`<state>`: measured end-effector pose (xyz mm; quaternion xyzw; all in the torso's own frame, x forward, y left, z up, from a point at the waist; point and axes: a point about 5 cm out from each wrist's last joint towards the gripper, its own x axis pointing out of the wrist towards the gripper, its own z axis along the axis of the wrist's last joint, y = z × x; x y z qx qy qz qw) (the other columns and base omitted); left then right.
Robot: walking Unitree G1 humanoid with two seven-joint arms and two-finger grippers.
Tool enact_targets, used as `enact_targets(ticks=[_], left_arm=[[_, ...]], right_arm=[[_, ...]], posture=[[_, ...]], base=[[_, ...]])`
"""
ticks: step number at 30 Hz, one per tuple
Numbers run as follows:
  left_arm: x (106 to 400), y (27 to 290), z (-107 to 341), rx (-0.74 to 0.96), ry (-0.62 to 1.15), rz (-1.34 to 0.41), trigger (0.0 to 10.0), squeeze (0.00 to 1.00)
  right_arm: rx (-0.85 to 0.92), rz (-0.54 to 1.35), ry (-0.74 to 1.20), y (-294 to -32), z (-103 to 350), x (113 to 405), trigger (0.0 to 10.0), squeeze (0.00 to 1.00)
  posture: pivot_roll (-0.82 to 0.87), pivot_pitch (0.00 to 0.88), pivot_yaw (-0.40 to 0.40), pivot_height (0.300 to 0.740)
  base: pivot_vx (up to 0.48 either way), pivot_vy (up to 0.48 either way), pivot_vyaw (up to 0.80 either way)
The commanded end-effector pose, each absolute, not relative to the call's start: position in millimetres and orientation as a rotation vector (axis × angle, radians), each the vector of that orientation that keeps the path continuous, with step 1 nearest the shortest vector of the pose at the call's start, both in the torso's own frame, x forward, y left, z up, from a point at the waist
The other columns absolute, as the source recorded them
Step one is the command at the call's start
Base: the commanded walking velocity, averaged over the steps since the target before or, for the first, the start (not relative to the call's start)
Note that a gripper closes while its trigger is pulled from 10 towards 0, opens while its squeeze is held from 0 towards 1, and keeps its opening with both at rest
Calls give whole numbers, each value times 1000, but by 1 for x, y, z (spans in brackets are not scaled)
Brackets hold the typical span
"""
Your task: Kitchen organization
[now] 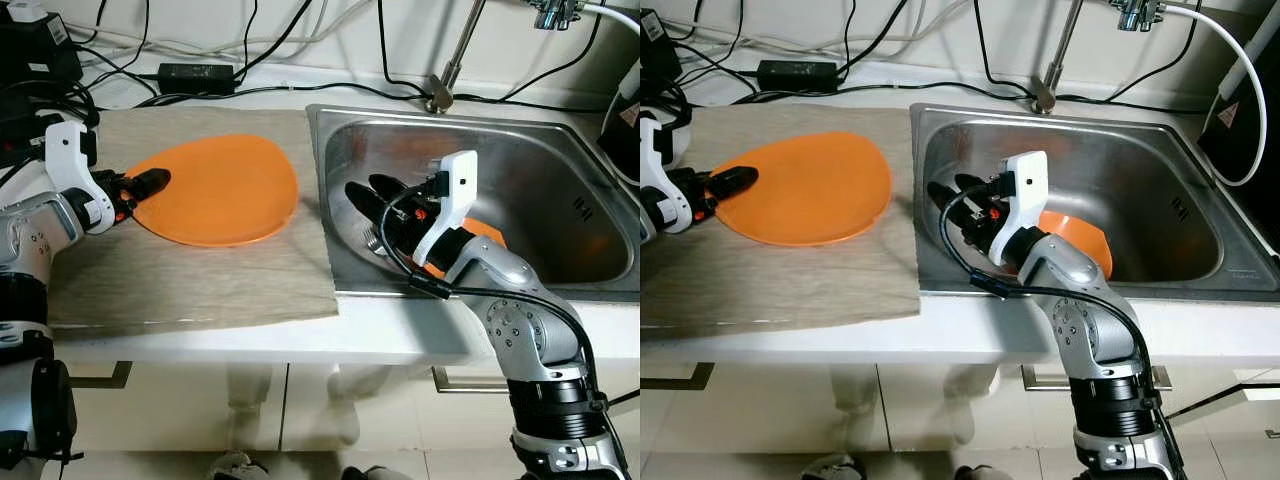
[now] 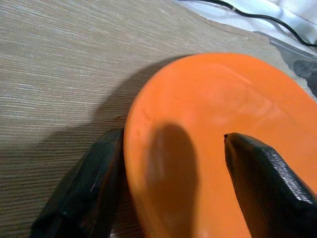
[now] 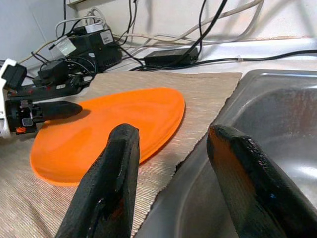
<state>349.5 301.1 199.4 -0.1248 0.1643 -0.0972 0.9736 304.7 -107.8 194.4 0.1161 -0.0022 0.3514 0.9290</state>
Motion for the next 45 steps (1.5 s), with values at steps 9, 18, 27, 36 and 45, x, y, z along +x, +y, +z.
enact_targets(ticks=[9, 18, 27, 36, 45], left_arm=[[345, 306, 181, -381, 388, -170, 0, 0], [344, 307, 178, -383, 380, -178, 0, 0], [344, 307, 177, -396, 375, -175, 0, 0], [345, 312, 180, -428, 320, -148, 0, 0], [344, 314, 183, -486, 295, -145, 0, 0]], right_arm=[[227, 679, -4, -115, 196, 308, 10000, 0], [212, 670, -7, -116, 196, 310, 10000, 0], [207, 659, -5, -117, 194, 311, 10000, 0], [207, 629, -8, -119, 195, 316, 10000, 0], [219, 612, -16, -122, 196, 320, 10000, 0]], posture=[[54, 43, -67, 740], [57, 41, -67, 740], [57, 42, -67, 740], [59, 33, -72, 740], [59, 30, -77, 740]], base=[[0, 0, 0], [0, 0, 0], [0, 0, 0], [0, 0, 0], [0, 0, 0]])
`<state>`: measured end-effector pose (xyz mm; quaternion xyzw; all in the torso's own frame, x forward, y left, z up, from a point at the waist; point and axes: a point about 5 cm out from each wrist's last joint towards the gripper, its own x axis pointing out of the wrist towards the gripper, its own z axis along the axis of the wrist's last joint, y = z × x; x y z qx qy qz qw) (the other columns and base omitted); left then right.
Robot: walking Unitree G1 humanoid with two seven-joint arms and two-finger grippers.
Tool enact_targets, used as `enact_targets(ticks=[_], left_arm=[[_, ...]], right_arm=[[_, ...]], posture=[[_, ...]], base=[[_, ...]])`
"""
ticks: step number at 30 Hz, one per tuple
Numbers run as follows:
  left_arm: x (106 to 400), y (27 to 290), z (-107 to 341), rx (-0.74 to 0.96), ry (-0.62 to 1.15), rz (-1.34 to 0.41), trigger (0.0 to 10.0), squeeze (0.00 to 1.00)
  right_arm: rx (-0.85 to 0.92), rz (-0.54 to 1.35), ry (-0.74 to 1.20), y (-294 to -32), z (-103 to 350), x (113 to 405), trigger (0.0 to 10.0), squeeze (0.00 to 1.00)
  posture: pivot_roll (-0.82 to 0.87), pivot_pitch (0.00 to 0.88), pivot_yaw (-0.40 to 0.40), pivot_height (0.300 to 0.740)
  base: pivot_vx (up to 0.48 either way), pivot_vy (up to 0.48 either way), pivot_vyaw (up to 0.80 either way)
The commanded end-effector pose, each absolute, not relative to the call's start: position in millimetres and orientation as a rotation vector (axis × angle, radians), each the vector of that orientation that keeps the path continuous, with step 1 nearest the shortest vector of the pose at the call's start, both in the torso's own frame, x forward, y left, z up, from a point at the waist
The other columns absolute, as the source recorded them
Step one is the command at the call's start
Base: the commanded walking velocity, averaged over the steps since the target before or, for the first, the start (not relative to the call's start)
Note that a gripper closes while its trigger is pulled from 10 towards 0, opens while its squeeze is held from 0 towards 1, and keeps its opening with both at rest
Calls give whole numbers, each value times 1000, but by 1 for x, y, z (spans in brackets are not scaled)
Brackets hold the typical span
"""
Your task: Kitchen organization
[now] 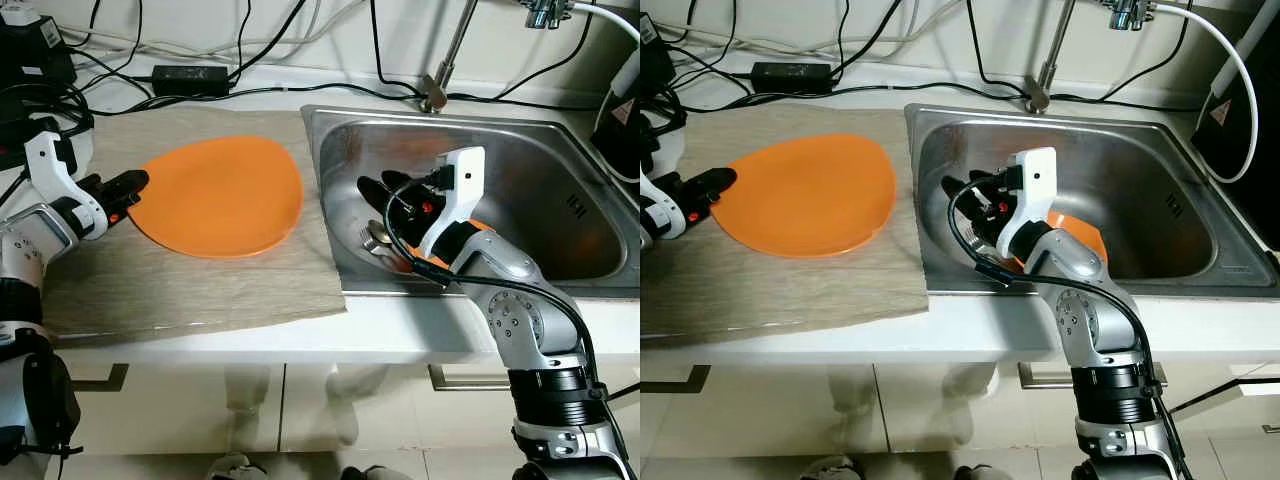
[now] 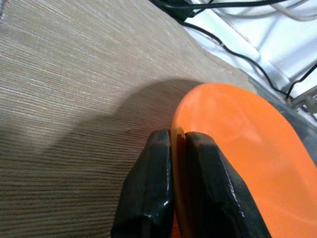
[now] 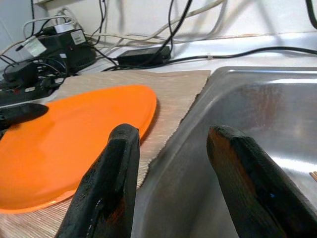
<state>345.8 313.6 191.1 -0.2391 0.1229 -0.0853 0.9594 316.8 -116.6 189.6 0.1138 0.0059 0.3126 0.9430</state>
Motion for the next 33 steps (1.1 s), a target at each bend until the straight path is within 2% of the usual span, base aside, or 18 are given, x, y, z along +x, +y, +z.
enact_targets(ticks=[1, 7, 8, 12, 14, 15, 16, 17, 18, 23, 33], left_arm=[[344, 314, 184, -499, 287, -146, 0, 0], [347, 317, 206, -665, 137, -148, 0, 0], [348, 316, 217, -711, 67, -169, 0, 0], [351, 301, 223, -673, 52, -233, 0, 0], [354, 290, 228, -706, 43, -266, 0, 0], [357, 281, 234, -744, 24, -298, 0, 0], [357, 281, 234, -744, 24, -298, 0, 0], [358, 275, 238, -764, 13, -322, 0, 0], [360, 264, 245, -793, 1, -364, 0, 0], [363, 252, 250, -781, -6, -385, 0, 0], [365, 250, 261, -810, -39, -389, 0, 0]], right_arm=[[222, 610, -16, -122, 197, 320, 10000, 0], [276, 584, -33, -126, 203, 324, 10000, 0], [311, 567, -49, -128, 208, 327, 10000, 0], [355, 533, -58, -131, 213, 333, 10000, 0], [405, 535, -61, -132, 215, 335, 10000, 0], [436, 537, -64, -131, 218, 336, 10000, 333], [436, 537, -64, -131, 218, 336, 10000, 333], [451, 543, -61, -131, 219, 336, 10000, 1000], [486, 561, -59, -129, 221, 337, 10000, 1000], [515, 580, -43, -128, 221, 337, 10000, 1000], [645, 657, 17, -133, 217, 328, 10000, 1000]], posture=[[58, 27, -80, 740], [50, 23, -89, 740], [47, 23, -90, 740], [46, 22, -91, 740], [46, 23, -91, 740], [46, 23, -91, 740], [46, 23, -91, 740], [46, 21, -92, 740], [46, 22, -93, 740], [42, 23, -92, 740], [37, 22, -92, 740]], base=[[0, 0, 0], [0, 0, 0], [0, 0, 0], [0, 0, 0], [0, 0, 0], [0, 0, 0], [0, 0, 0], [0, 0, 0], [0, 0, 0], [0, 0, 0], [0, 0, 0]])
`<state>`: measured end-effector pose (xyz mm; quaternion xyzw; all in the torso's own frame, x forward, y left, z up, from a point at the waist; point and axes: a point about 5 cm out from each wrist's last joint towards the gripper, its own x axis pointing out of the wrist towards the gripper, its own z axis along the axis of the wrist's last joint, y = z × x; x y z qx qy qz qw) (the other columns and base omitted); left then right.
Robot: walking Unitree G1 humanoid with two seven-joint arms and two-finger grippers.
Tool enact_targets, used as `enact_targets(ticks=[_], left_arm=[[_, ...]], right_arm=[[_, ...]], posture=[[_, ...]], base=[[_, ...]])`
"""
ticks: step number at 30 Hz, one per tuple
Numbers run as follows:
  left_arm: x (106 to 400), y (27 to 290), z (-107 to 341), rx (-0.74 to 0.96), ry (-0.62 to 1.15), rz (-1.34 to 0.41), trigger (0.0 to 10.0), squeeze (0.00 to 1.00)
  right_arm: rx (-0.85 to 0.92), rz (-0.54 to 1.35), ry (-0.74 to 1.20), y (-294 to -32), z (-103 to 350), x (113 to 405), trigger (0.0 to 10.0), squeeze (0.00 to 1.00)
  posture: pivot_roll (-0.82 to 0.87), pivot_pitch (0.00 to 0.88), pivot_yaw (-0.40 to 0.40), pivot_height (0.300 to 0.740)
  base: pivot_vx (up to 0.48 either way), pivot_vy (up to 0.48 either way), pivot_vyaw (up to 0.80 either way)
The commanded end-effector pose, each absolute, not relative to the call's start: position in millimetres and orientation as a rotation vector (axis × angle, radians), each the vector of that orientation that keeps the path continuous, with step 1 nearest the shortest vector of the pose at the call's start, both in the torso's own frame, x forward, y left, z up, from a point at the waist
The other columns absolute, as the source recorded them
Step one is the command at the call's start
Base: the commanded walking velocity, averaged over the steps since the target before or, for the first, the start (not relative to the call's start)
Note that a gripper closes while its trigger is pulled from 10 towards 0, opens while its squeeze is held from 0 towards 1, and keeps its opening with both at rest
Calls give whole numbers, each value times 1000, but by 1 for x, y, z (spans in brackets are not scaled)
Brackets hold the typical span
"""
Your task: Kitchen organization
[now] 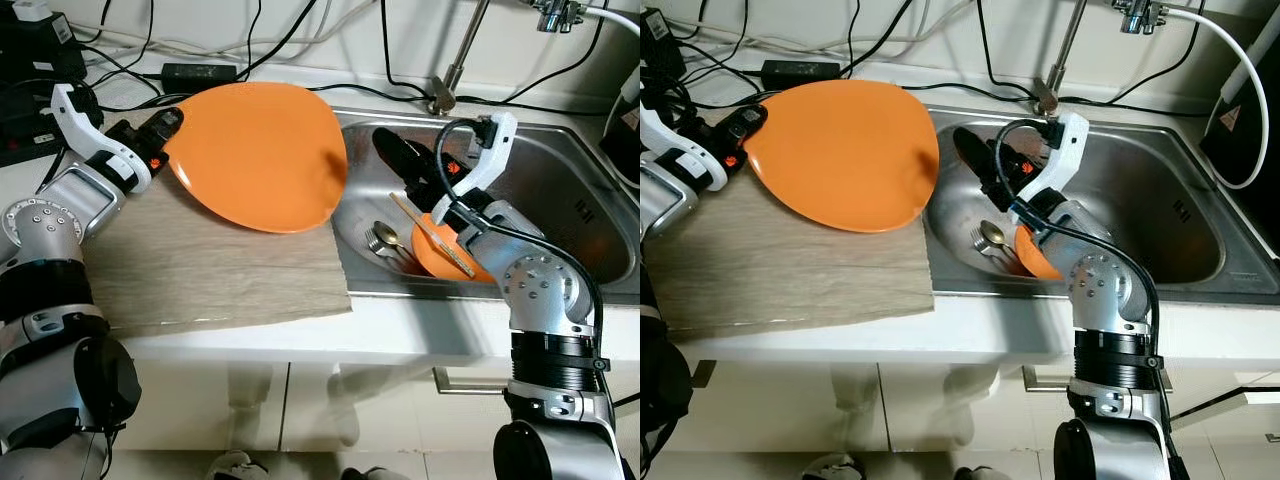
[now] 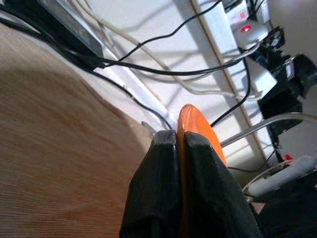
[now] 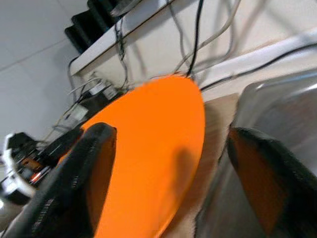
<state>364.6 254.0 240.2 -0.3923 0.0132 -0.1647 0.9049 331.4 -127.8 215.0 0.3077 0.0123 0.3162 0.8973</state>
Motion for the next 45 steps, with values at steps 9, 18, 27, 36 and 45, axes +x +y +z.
enact_targets(ticks=[9, 18, 27, 36, 45], left_arm=[[363, 239, 266, -871, -55, -481, 0, 0], [359, 220, 266, -887, -27, -568, 0, 0], [360, 222, 266, -893, -25, -562, 0, 0], [361, 224, 265, -891, -20, -556, 0, 0], [361, 226, 262, -886, -12, -547, 0, 0]], right_arm=[[699, 751, 87, -127, 213, 318, 10000, 0], [809, 822, 76, -122, 217, 311, 0, 0], [839, 827, 63, -124, 219, 309, 0, 0], [854, 835, 57, -124, 221, 308, 0, 0], [853, 836, 56, -123, 221, 308, 0, 0]], posture=[[35, 15, -93, 740], [34, 7, -90, 740], [32, 1, -87, 740], [33, 1, -87, 740], [33, 5, -84, 740]], base=[[0, 0, 0], [0, 0, 0], [0, 0, 0], [0, 0, 0], [0, 0, 0]])
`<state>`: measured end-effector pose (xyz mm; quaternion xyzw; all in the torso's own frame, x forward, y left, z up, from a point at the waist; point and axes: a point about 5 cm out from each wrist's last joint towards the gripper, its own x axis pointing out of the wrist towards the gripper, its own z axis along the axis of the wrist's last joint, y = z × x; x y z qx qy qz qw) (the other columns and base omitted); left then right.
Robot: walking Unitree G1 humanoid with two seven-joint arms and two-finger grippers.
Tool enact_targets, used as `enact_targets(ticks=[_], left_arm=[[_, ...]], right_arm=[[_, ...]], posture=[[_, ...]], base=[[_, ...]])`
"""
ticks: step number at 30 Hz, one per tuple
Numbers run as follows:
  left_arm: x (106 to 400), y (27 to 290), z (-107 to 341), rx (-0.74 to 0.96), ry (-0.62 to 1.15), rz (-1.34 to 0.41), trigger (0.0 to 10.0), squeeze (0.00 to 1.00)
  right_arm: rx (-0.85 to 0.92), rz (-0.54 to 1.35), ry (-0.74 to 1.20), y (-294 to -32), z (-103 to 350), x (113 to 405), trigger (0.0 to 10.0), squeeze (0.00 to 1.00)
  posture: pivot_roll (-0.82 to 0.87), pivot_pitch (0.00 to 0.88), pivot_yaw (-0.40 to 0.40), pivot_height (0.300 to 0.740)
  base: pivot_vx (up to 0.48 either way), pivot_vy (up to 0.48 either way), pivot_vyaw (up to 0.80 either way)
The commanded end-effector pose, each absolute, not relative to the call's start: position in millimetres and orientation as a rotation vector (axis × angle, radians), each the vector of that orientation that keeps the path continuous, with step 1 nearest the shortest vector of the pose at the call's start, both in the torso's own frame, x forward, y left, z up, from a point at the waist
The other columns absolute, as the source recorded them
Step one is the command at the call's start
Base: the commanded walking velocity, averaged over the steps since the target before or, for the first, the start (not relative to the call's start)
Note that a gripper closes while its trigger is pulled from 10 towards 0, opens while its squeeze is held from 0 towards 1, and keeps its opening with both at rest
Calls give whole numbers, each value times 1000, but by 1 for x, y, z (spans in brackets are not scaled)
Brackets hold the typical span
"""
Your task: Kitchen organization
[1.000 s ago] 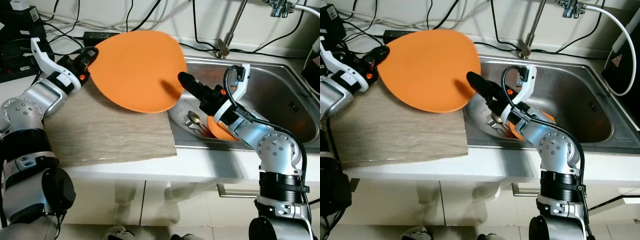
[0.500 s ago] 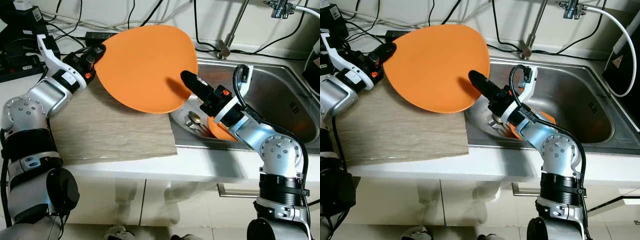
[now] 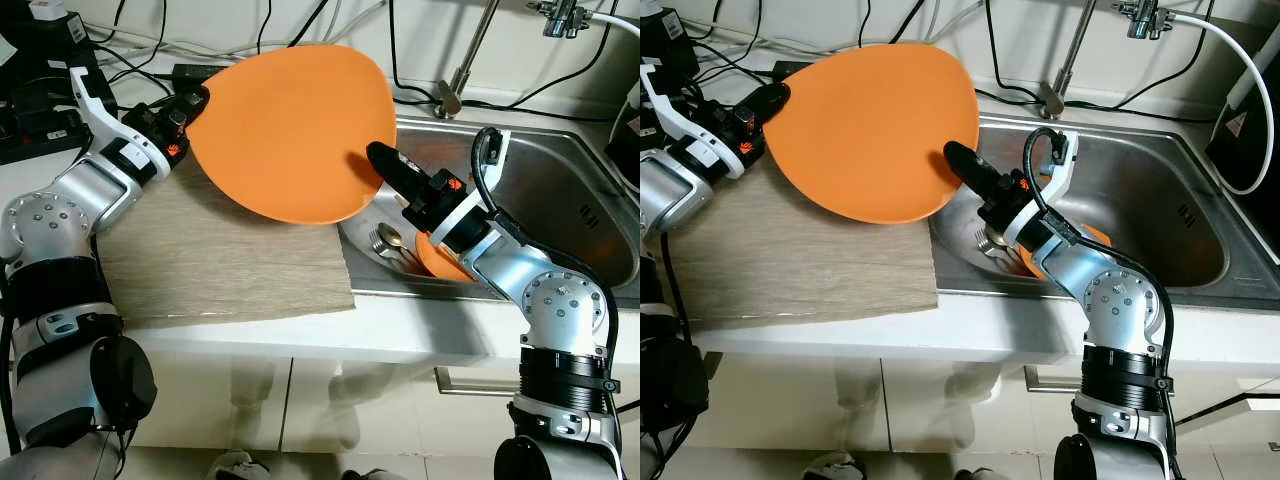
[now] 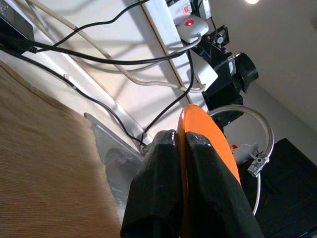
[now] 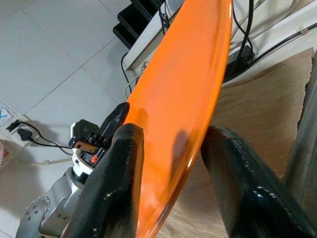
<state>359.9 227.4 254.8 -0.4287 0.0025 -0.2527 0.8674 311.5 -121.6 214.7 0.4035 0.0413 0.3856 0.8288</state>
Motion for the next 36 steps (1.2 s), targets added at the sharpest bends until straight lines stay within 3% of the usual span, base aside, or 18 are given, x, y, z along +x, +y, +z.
enact_targets(ticks=[1, 17, 21, 22, 24, 25, 26, 27, 36], left_arm=[[361, 227, 262, -885, -11, -546, 0, 0], [361, 225, 260, -842, 4, -558, 0, 0], [361, 222, 259, -762, -2, -552, 0, 0], [361, 221, 260, -741, -9, -551, 3333, 0], [362, 220, 258, -714, 9, -532, 3333, 0], [363, 218, 258, -750, 26, -533, 10000, 0], [364, 218, 258, -757, 27, -526, 10000, 24], [366, 219, 258, -759, 28, -502, 10000, 1000], [366, 220, 258, -725, 20, -477, 10000, 1000]], right_arm=[[853, 835, 57, -123, 221, 308, 0, 0], [858, 826, 55, -124, 220, 308, 0, 0], [859, 805, 53, -126, 219, 309, 0, 0], [859, 802, 52, -126, 219, 309, 0, 0], [862, 794, 48, -127, 219, 310, 0, 0], [867, 767, 41, -129, 219, 312, 0, 0], [868, 749, 36, -130, 219, 313, 0, 0], [870, 729, 31, -132, 219, 315, 0, 0], [887, 595, -29, -153, 224, 324, 0, 0]], posture=[[32, 6, -84, 740], [31, 8, -81, 740], [30, 11, -77, 740], [30, 11, -77, 740], [30, 11, -76, 740], [30, 11, -76, 740], [29, 12, -73, 740], [29, 12, -73, 740], [22, 14, -67, 740]], base=[[0, 0, 0], [0, 0, 0], [0, 0, 0], [0, 0, 0], [0, 0, 0], [0, 0, 0], [0, 0, 0], [0, 0, 0], [0, 0, 0]])
